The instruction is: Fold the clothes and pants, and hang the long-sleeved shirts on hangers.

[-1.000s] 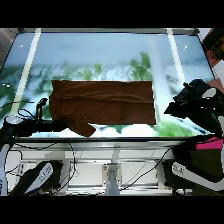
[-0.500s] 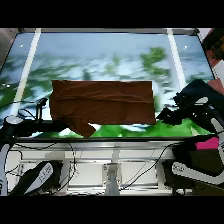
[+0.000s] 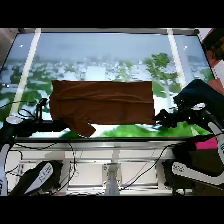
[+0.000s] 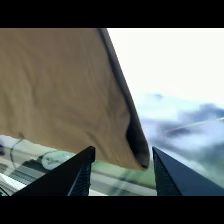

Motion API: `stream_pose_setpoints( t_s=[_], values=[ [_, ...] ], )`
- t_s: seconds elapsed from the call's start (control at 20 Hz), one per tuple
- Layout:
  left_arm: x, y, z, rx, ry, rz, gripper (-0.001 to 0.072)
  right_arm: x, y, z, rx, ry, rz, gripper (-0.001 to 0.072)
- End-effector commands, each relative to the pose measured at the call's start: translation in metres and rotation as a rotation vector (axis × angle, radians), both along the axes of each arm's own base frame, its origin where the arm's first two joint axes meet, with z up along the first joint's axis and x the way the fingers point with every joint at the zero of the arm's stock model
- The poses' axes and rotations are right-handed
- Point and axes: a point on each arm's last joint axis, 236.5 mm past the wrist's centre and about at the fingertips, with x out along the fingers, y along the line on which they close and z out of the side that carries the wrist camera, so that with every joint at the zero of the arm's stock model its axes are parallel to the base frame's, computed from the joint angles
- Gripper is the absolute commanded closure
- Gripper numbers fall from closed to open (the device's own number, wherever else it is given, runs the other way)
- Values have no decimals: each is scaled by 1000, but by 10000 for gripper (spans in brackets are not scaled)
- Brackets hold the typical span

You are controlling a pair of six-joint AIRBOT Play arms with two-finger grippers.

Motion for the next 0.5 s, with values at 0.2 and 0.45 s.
stream_pose_setpoints(
  t_s=[0.2, 0.45],
  values=[
    [0, 0, 0, 0, -1, 0, 691, -4, 7, -14, 14, -11, -56, 316],
    [0, 0, 0, 0, -1, 0, 691, -2, 13, -11, 45, -28, -61, 353]
  ],
)
